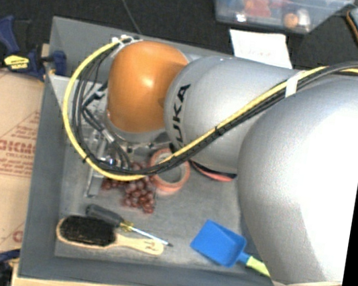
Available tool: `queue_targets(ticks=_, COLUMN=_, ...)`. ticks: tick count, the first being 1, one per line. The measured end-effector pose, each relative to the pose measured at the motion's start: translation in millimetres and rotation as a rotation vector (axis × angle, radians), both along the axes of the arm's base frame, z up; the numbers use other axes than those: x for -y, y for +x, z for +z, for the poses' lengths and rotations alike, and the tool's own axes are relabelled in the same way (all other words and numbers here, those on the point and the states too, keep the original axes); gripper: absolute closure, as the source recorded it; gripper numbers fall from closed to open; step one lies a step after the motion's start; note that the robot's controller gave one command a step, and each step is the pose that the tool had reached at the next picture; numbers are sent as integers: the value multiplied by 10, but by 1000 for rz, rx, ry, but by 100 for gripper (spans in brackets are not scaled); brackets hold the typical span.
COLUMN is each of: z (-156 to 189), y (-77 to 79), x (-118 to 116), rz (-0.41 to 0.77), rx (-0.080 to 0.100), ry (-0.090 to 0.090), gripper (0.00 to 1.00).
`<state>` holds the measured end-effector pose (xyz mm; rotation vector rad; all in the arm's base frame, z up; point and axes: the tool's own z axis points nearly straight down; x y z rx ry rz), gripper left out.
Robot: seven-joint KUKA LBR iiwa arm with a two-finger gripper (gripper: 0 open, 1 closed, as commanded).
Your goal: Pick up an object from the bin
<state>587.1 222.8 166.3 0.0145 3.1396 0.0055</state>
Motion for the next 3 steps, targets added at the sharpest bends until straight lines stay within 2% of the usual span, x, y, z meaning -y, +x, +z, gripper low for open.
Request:
queue_targets(ticks=1, z=0, y=0, x=0, rz=0, rx=0, ry=0, gripper=0)
queue_targets(ticks=2, z=-393, y=46, x=652, rz=185, rx=1, ry=-4, gripper=0)
queue_targets(ticks=3, z=-601, y=351, x=624, rz=275, rx=6, ry=-2, gripper=0)
